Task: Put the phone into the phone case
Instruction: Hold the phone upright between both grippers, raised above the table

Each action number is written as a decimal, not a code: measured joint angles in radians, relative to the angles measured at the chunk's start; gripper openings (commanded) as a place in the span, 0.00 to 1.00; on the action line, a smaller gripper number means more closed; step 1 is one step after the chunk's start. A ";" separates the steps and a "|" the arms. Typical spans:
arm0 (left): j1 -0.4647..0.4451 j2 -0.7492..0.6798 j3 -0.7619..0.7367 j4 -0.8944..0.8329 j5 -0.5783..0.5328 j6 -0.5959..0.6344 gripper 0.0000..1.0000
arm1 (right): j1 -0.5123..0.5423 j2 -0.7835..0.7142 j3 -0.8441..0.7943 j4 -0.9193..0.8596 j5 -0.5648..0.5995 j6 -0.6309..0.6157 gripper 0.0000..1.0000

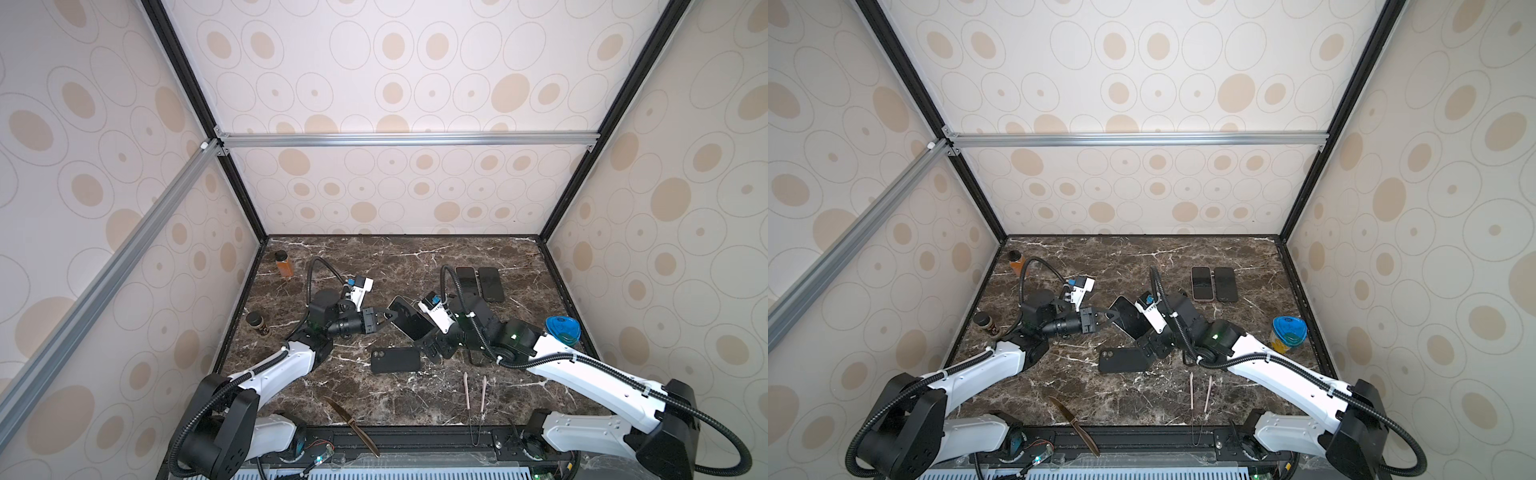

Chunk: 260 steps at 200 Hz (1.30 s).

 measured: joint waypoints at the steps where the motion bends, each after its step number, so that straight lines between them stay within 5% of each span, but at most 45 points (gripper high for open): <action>1: 0.000 0.000 -0.001 0.002 -0.002 0.000 0.00 | 0.000 -0.002 0.000 0.000 0.000 0.002 0.99; 37: 0.000 -0.048 -0.030 0.042 -0.080 0.007 0.00 | -0.114 -0.083 -0.059 0.044 -0.071 0.120 0.94; 84: 0.000 -0.089 -0.089 0.248 -0.169 -0.053 0.00 | -0.299 -0.151 -0.228 0.266 -0.299 0.338 0.85; 177: 0.000 -0.013 -0.132 0.634 -0.182 -0.247 0.00 | -0.314 -0.035 -0.326 0.817 -0.542 0.610 0.70; 260: 0.000 0.106 -0.150 0.953 -0.182 -0.414 0.00 | -0.314 0.017 -0.325 1.104 -0.689 0.715 0.41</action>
